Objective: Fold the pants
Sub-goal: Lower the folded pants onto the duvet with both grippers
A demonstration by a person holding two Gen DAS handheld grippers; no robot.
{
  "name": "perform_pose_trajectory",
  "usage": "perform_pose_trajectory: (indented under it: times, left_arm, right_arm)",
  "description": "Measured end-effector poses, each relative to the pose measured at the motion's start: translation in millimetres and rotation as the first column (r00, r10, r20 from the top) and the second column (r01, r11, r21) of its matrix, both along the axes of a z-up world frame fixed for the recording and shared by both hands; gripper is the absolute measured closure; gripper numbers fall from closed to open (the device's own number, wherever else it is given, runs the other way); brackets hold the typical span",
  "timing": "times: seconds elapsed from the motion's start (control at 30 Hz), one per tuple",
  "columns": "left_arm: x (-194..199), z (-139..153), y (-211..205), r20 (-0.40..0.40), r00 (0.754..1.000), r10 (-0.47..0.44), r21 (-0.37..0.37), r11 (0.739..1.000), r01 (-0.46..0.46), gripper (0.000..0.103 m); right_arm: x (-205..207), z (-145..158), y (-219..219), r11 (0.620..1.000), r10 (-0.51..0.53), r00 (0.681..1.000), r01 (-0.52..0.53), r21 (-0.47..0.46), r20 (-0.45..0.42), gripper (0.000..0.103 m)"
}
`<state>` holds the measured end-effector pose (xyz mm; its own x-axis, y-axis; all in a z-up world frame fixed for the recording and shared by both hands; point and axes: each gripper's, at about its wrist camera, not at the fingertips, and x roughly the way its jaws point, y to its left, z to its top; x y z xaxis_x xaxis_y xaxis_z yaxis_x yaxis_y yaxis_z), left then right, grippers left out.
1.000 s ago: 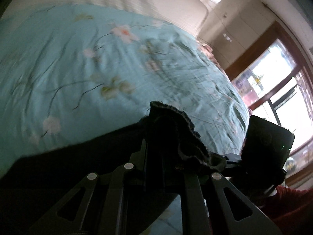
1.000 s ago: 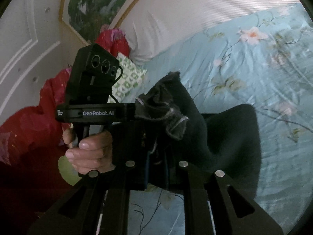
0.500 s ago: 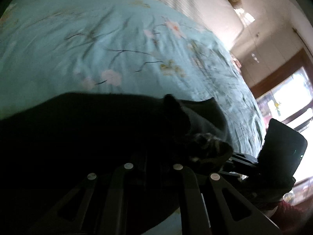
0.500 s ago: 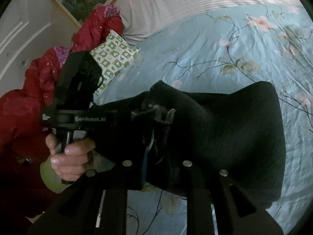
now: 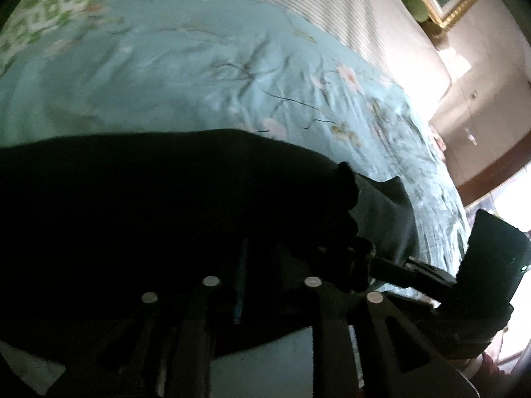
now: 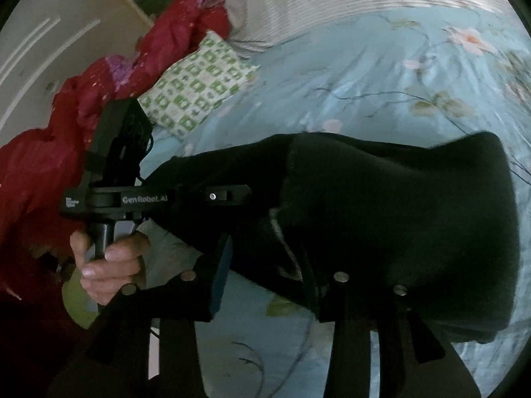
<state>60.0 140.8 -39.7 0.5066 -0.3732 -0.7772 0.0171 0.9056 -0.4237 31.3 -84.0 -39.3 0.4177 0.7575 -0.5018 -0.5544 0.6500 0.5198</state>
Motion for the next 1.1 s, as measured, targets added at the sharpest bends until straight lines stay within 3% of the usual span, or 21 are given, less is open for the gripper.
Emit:
perform_pose_trajectory:
  times: [0.27,0.43,0.6,0.67,0.7,0.77,0.9,1.1]
  left_arm:
    - [-40.5,-1.4,42.7,-0.023,0.988,0.150,-0.100,0.983,-0.151,0.072]
    - [-74.7,-2.3,77.7,-0.030,0.961,0.276,-0.144,0.950,-0.277,0.060]
    - [-108.0,-3.4,106.5,-0.041,0.931,0.364,-0.153,0.918,-0.366,0.060]
    - [-115.8,-5.3,115.8,-0.050,0.920,0.389,-0.150,0.908,-0.392,0.054]
    - [-120.0,-6.9,121.6,-0.054,0.908,0.416,-0.138,0.897,-0.419,0.046]
    - [-124.5,-10.2,132.1,-0.061,0.883,0.465,-0.121,0.875,-0.469,0.044]
    - [-128.6,-19.4,154.2,-0.101,0.851,0.515,-0.168,0.834,-0.525,0.044]
    - [-115.8,-23.4,165.1,-0.111,0.837,0.537,-0.170,0.819,-0.548,0.042]
  right_arm:
    - [8.7,28.0,17.1,0.997,0.067,0.997,-0.068,0.026,0.047,0.061]
    - [25.2,38.8,36.0,0.995,0.103,0.993,-0.104,0.005,0.055,0.056]
    - [39.9,42.3,61.4,0.988,0.153,0.987,-0.153,-0.003,0.052,0.056]
    - [43.9,42.6,74.1,0.983,0.181,0.982,-0.181,-0.013,0.056,0.055]
    - [45.9,42.3,79.0,0.981,0.193,0.979,-0.192,-0.020,0.057,0.055]
    - [52.1,41.6,92.2,0.975,0.221,0.974,-0.220,-0.037,0.050,0.053]
    - [62.9,45.2,120.7,0.957,0.281,0.958,-0.276,-0.085,0.052,0.052]
    - [85.2,52.0,167.1,0.919,0.373,0.926,-0.360,-0.158,0.059,0.051]
